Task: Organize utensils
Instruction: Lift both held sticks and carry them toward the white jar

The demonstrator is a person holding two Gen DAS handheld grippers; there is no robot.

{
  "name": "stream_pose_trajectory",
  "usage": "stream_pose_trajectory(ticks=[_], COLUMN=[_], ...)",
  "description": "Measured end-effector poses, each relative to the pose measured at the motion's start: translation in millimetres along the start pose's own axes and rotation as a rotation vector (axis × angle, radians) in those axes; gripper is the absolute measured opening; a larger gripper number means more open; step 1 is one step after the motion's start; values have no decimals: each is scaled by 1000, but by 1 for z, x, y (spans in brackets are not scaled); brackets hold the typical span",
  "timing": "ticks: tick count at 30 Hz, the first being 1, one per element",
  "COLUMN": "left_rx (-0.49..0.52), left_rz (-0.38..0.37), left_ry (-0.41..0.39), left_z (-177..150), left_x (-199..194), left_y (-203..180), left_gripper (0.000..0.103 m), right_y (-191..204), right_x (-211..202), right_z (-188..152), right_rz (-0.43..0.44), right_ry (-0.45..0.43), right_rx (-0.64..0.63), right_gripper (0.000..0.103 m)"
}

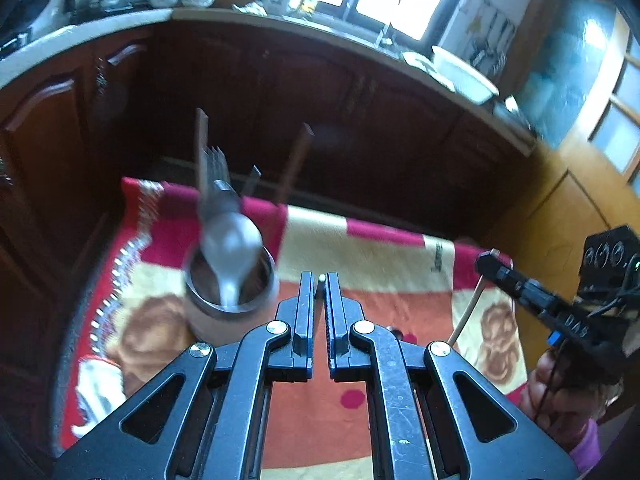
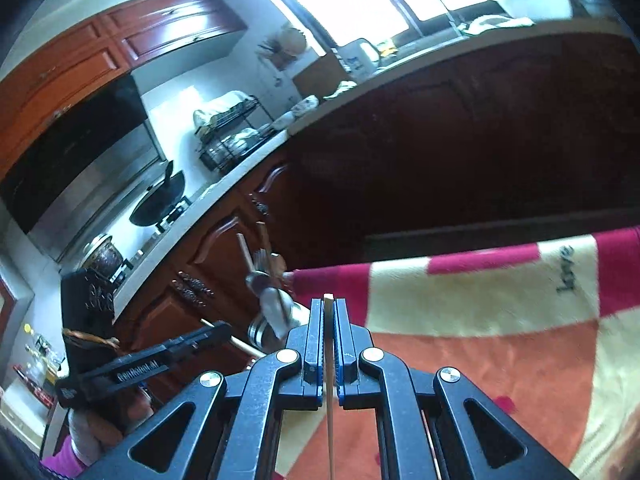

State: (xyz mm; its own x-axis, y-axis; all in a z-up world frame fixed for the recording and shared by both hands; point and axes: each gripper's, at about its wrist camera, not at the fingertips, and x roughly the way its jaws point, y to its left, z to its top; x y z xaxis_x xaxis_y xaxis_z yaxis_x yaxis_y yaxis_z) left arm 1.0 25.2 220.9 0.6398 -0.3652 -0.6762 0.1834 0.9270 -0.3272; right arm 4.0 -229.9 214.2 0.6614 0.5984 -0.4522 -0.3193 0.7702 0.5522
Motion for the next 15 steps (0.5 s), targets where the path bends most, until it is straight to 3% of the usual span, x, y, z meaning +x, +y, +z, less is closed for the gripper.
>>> stream_pose_trajectory(ticks=[8, 15], left_rx=[-7, 13], left_rz=[-37, -16], left_ry=[-59, -136], left_z=[30, 55], left_x=[-53, -92], left_y=[24, 35], left_gripper=[3, 3], right_y=[53, 86], right_x=[21, 33], right_z=[34, 63], right_rz=[39, 56], right_ry=[-17, -60], right_rx=[-110, -175], right_gripper=[4, 4])
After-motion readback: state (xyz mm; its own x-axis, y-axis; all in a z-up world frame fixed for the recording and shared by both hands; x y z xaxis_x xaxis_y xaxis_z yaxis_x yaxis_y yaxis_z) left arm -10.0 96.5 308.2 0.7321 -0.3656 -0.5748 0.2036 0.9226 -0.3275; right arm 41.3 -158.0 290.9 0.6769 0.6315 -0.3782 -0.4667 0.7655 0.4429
